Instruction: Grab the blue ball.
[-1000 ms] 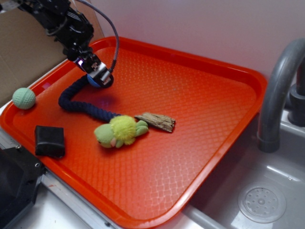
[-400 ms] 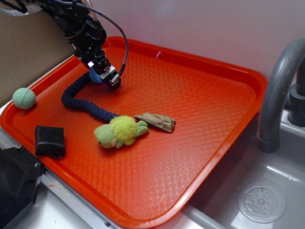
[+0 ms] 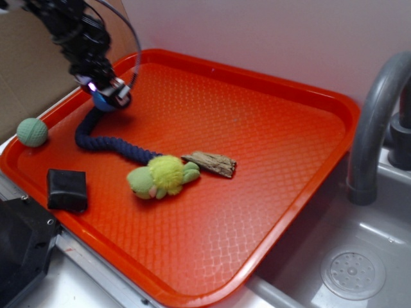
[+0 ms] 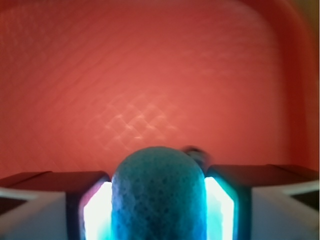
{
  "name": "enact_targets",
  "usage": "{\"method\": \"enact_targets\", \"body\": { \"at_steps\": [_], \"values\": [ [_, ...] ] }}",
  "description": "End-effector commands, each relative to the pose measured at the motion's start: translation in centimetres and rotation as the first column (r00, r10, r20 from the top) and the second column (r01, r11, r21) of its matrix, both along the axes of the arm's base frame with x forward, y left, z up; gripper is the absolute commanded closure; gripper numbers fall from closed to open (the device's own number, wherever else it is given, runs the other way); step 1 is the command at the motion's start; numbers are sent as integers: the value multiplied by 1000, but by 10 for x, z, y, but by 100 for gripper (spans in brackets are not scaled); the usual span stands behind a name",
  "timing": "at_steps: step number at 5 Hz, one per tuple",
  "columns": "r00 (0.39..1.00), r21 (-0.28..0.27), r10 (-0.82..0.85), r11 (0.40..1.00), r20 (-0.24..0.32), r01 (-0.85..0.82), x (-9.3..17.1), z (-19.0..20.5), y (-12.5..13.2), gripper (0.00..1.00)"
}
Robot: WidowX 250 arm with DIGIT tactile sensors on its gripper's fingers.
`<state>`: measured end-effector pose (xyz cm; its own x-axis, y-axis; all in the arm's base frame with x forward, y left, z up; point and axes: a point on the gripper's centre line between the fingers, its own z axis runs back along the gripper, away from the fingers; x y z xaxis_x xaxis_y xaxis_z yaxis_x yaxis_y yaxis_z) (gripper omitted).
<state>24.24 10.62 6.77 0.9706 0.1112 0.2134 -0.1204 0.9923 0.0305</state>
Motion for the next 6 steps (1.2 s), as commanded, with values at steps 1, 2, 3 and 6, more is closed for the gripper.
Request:
{"method": "enact_targets", "body": {
  "at_steps": [1,2,3,6],
  "values": [
    [996,65,-4,998,85,-1,9,85,-52,100],
    [1000,94,-8,996,20,6,20,95,-77,100],
    [1000,40,-29,999,0,29,21,103,-94,100],
    [999,-2,-38,999,7,38,6,136,-122,100]
  ]
}}
